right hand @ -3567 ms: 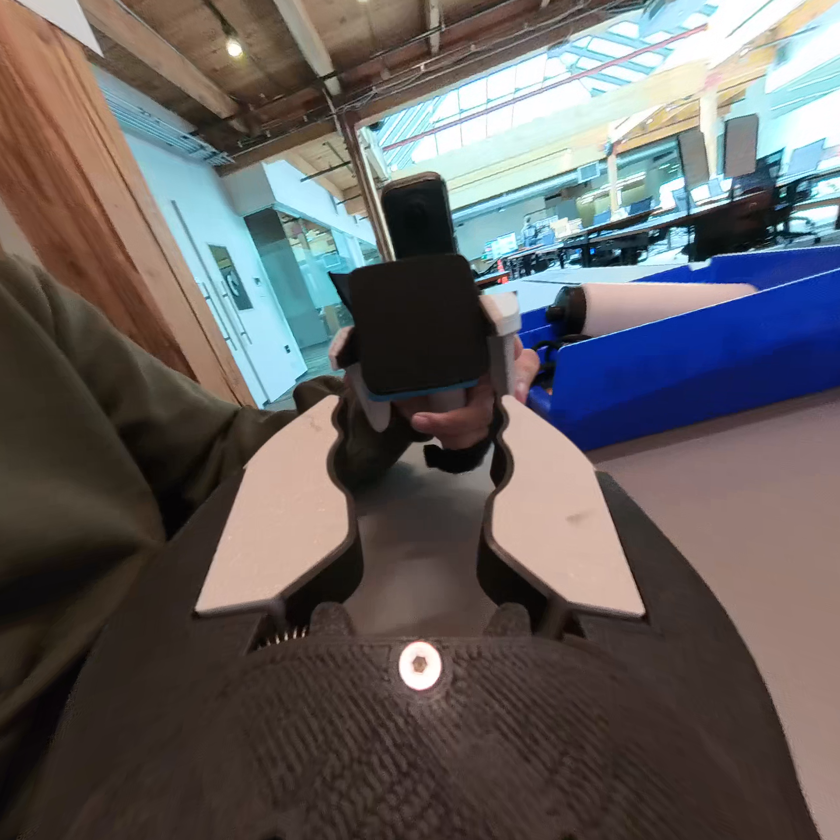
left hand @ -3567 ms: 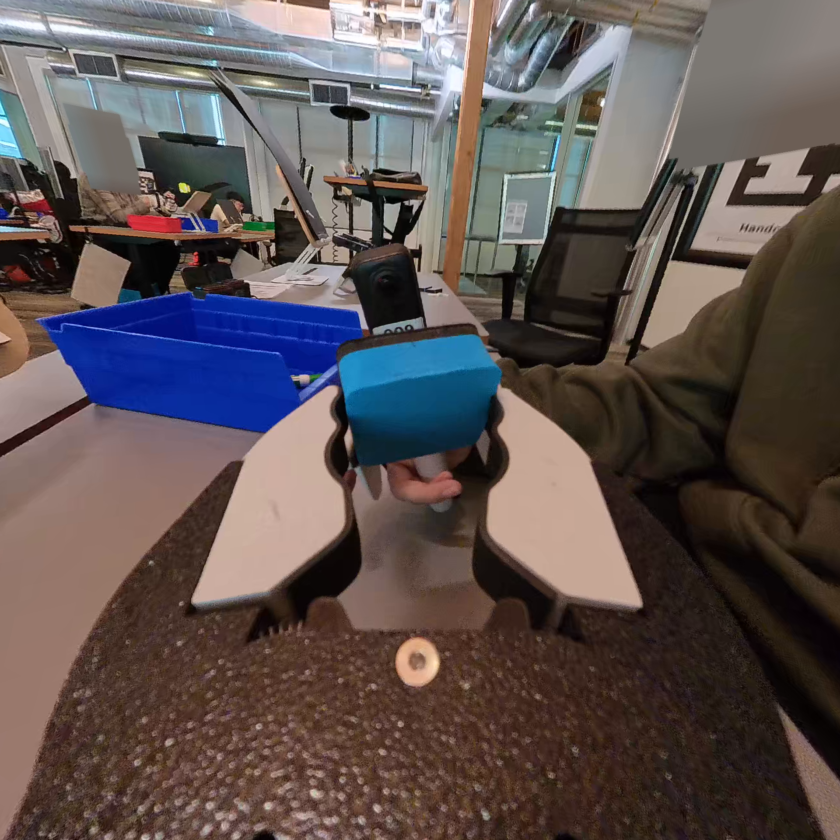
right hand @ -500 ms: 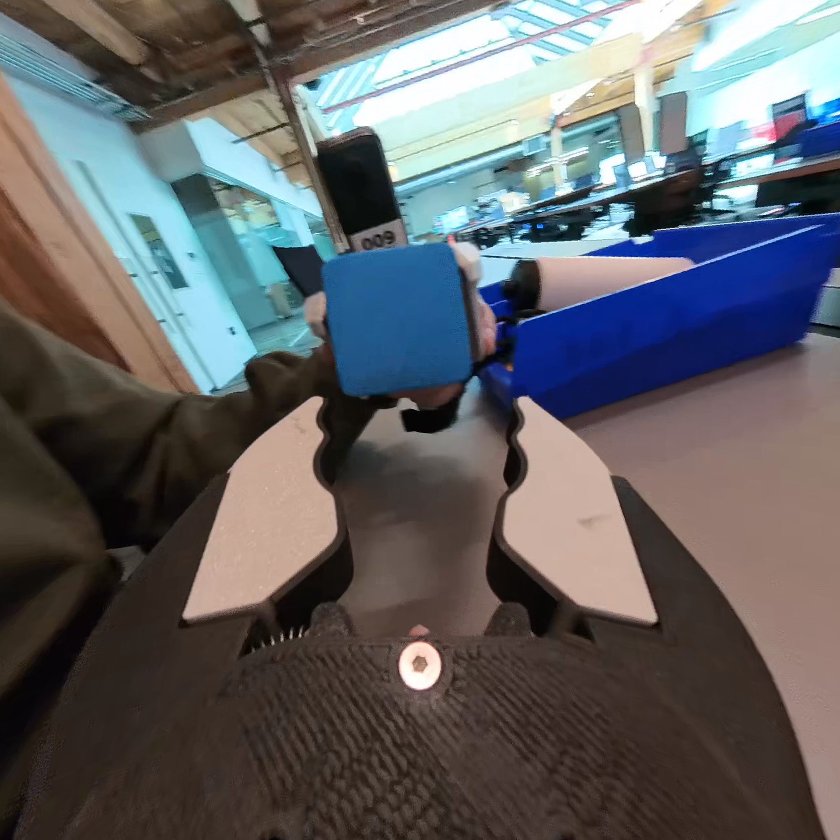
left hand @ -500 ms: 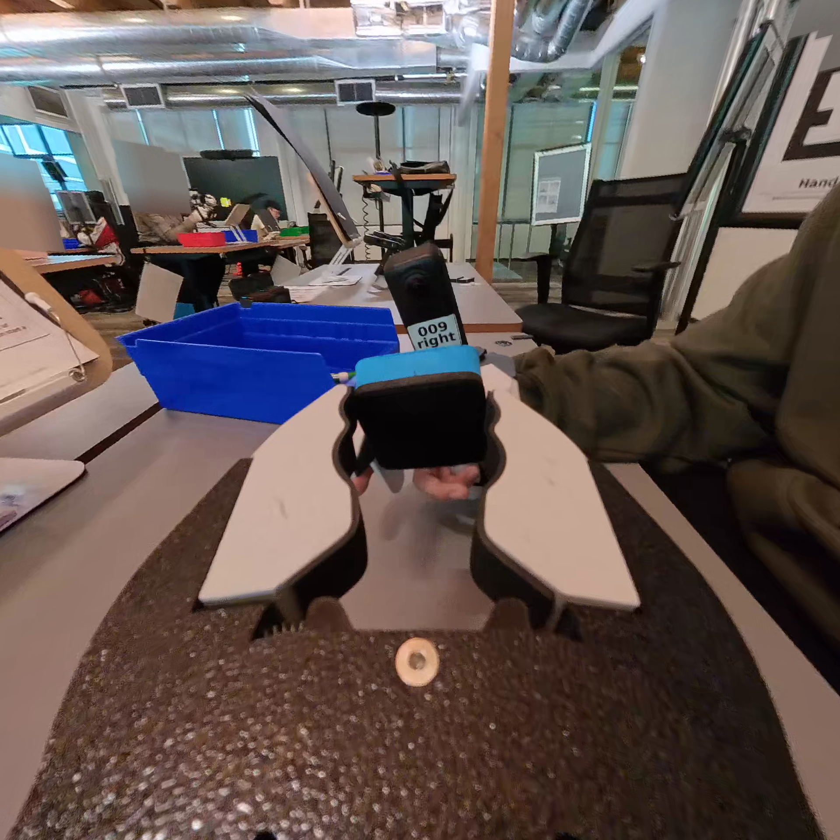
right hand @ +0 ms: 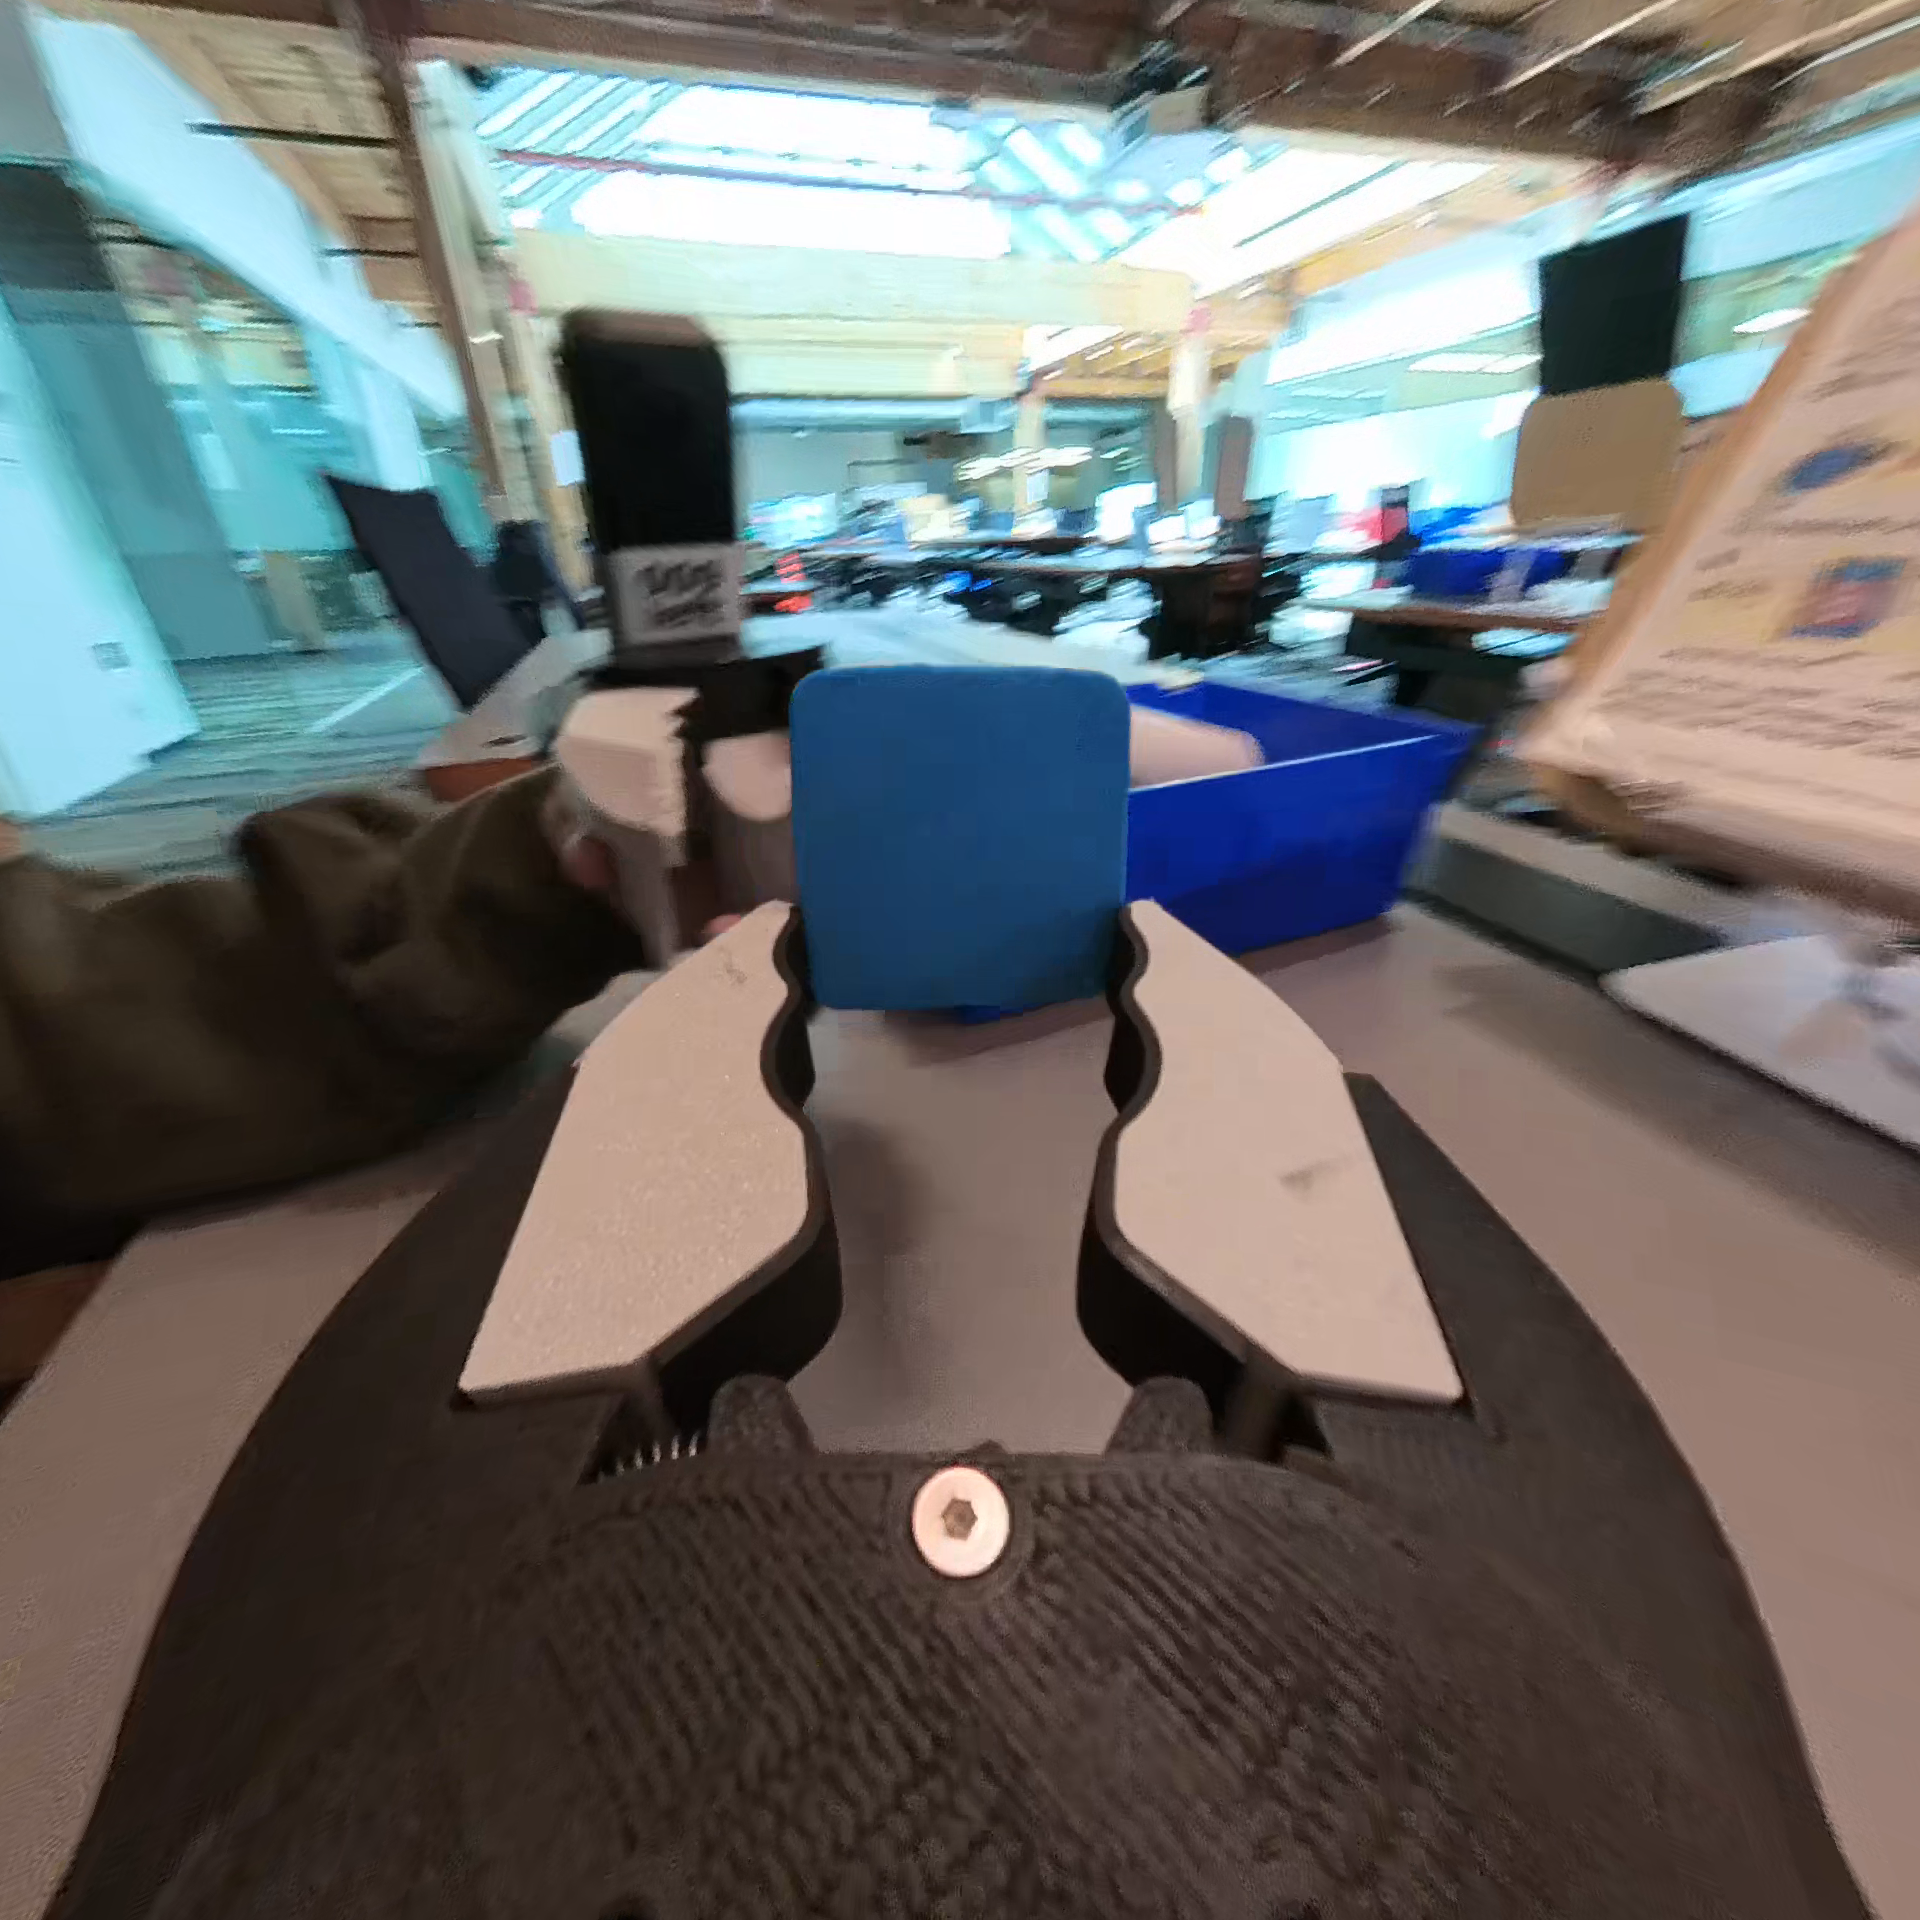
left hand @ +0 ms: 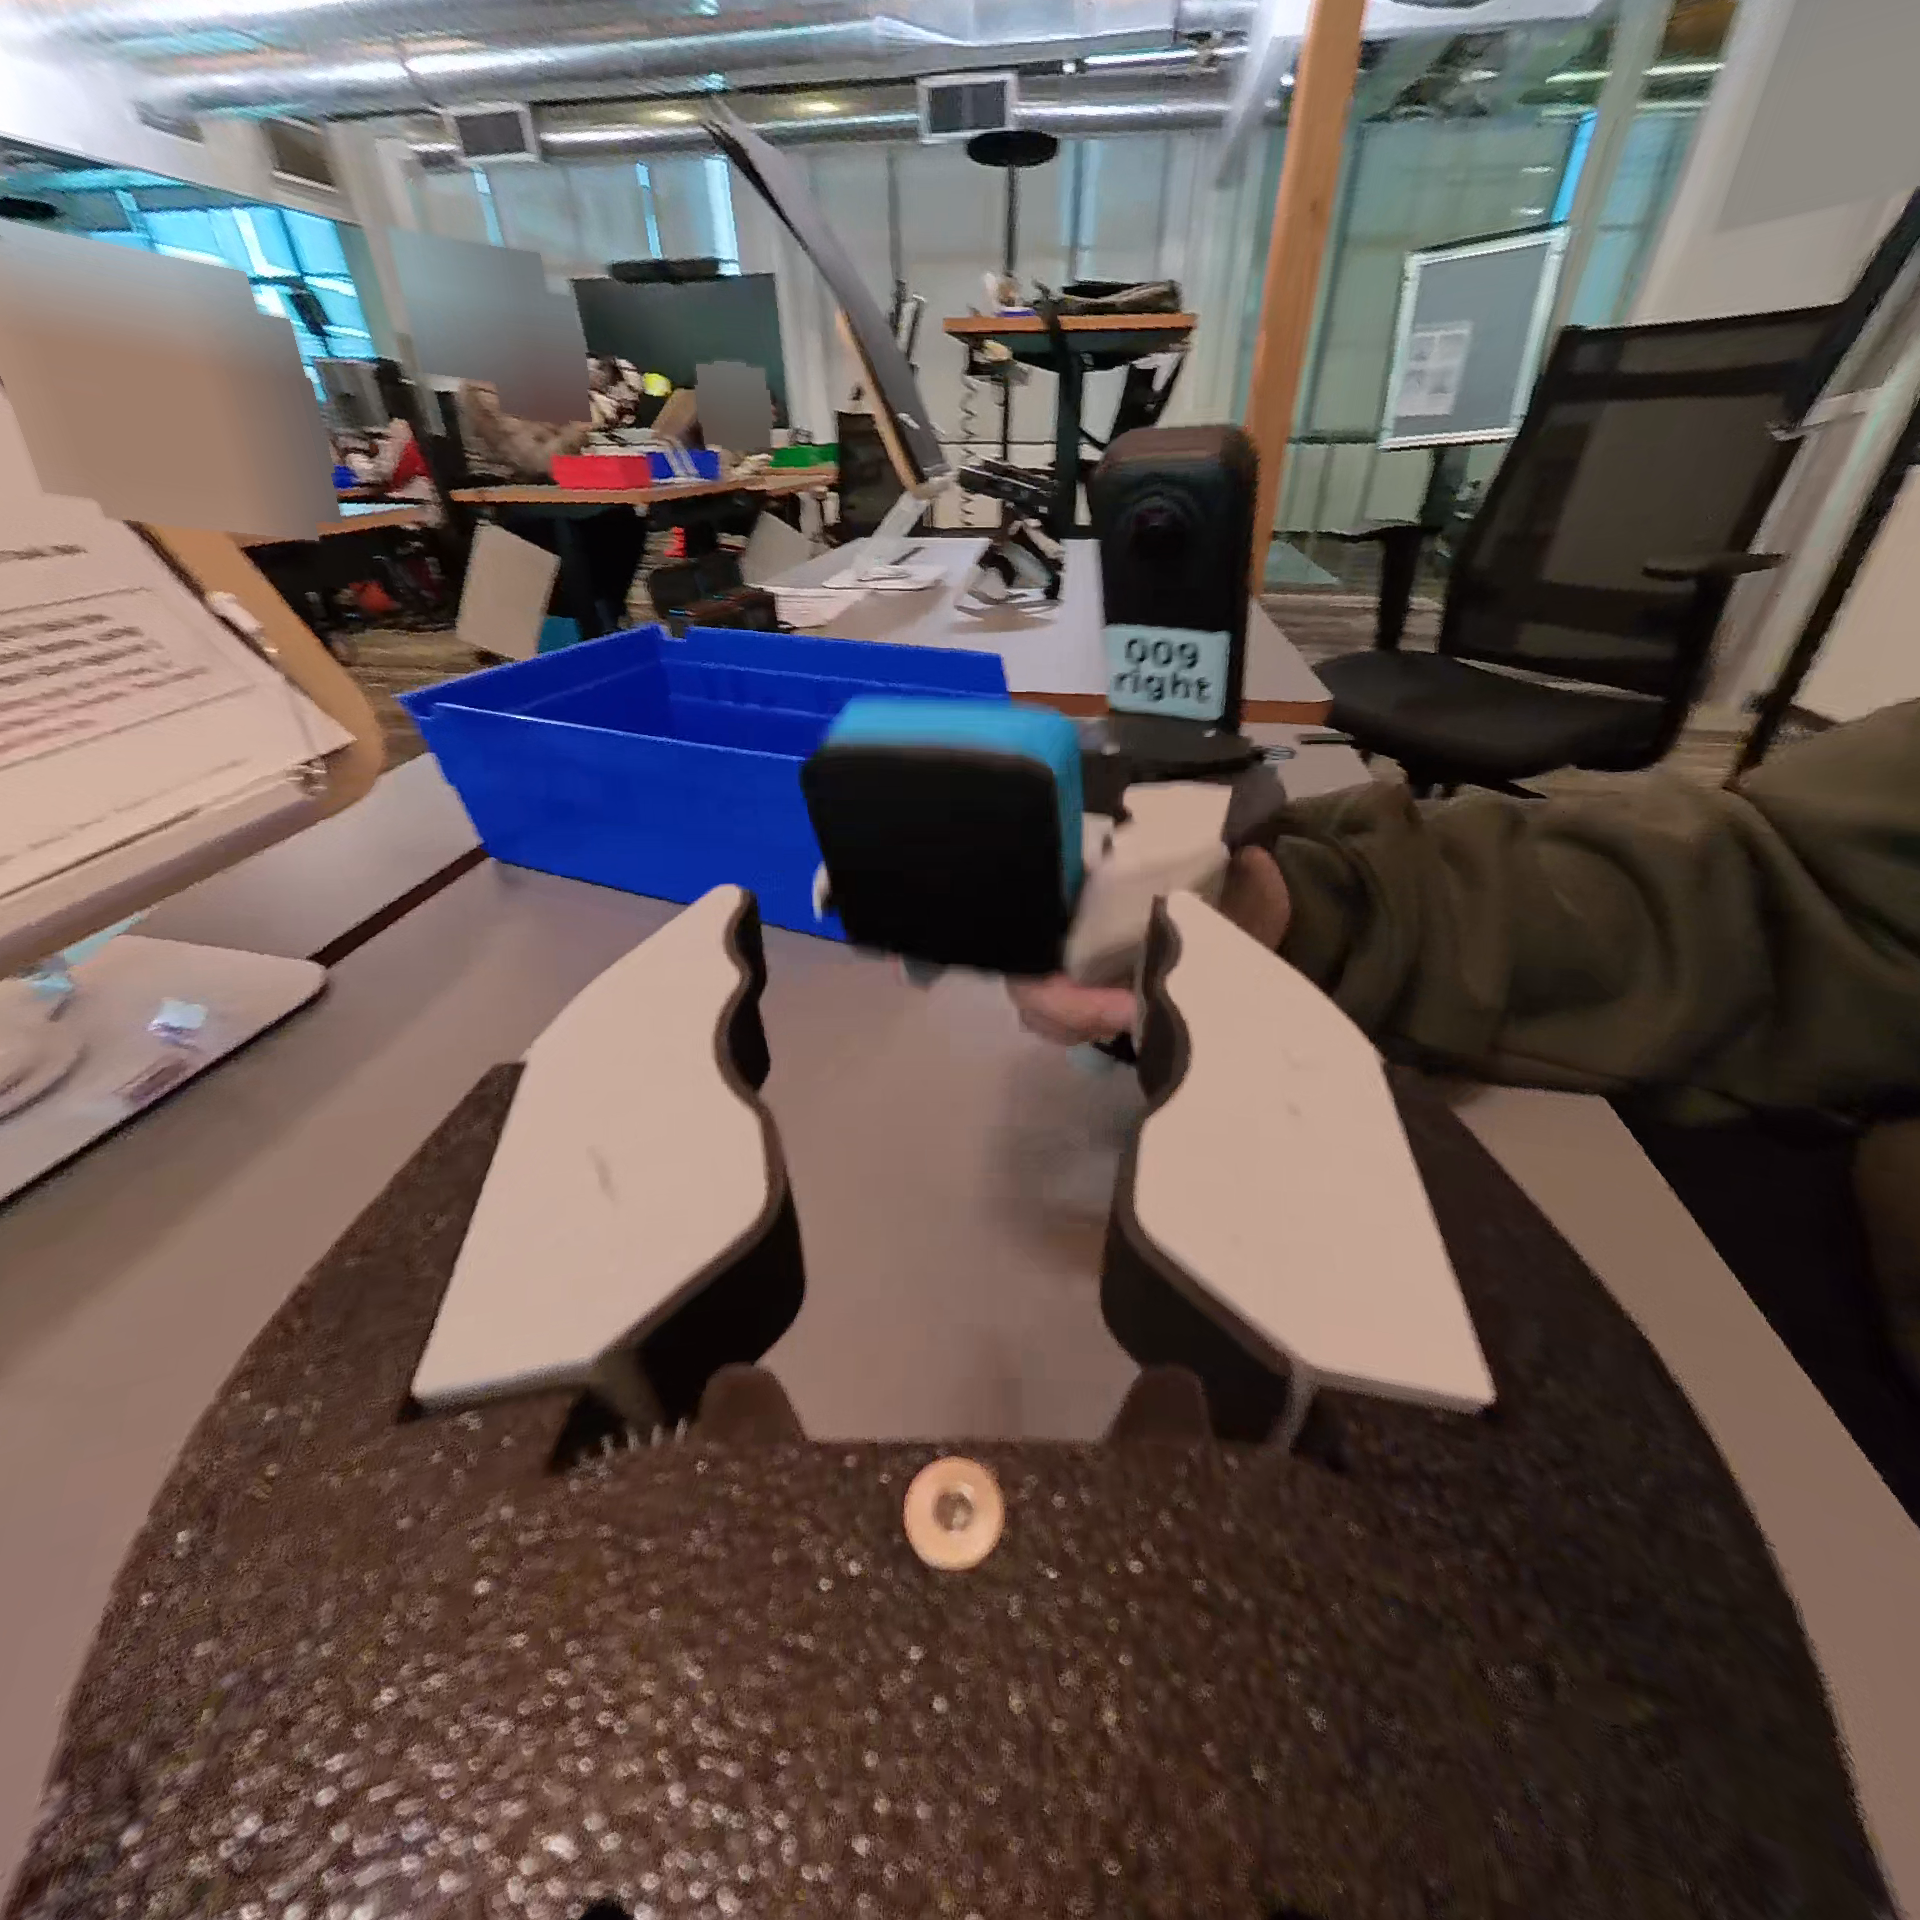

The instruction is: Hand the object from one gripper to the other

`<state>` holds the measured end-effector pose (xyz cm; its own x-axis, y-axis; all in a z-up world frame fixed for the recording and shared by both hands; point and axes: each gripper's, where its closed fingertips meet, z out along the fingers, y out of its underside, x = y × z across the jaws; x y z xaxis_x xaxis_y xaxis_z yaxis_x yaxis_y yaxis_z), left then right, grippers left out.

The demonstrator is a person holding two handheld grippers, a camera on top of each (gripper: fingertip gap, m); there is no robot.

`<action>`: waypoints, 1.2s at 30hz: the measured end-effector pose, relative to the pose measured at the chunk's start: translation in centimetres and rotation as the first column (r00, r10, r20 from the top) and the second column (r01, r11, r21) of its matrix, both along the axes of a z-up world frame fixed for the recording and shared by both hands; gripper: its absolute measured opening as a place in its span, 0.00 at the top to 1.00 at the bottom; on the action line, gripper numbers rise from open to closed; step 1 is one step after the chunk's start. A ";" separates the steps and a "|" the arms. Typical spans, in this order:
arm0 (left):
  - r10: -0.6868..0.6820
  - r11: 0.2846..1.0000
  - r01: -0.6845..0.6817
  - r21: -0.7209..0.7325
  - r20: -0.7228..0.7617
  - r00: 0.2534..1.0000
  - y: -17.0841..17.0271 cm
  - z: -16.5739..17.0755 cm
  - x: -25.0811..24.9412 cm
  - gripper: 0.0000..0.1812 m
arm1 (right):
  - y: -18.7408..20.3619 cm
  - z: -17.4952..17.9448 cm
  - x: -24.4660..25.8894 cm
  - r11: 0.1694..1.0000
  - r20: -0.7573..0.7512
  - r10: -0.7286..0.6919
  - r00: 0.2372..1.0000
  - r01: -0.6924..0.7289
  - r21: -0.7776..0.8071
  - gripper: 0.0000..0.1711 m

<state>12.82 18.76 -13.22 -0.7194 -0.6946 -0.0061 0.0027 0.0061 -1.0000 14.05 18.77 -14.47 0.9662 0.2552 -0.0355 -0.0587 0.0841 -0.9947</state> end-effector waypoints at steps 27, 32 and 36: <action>0.139 0.986 -0.125 0.109 -0.135 0.981 1.2 -3.5 2.1 0.72 | -13.6 -6.2 24.1 0.397 0.389 -0.740 0.549 0.823 -0.407 0.67; 0.136 0.987 -0.122 0.106 -0.138 0.981 1.2 -3.5 2.1 0.72 | -13.0 -7.4 23.4 0.408 0.414 -0.699 0.583 0.800 -0.439 0.61; 0.135 0.987 -0.120 0.104 -0.146 0.980 1.2 -3.5 2.0 0.72 | -12.9 -7.4 23.2 0.398 0.445 -0.699 0.561 0.821 -0.410 0.60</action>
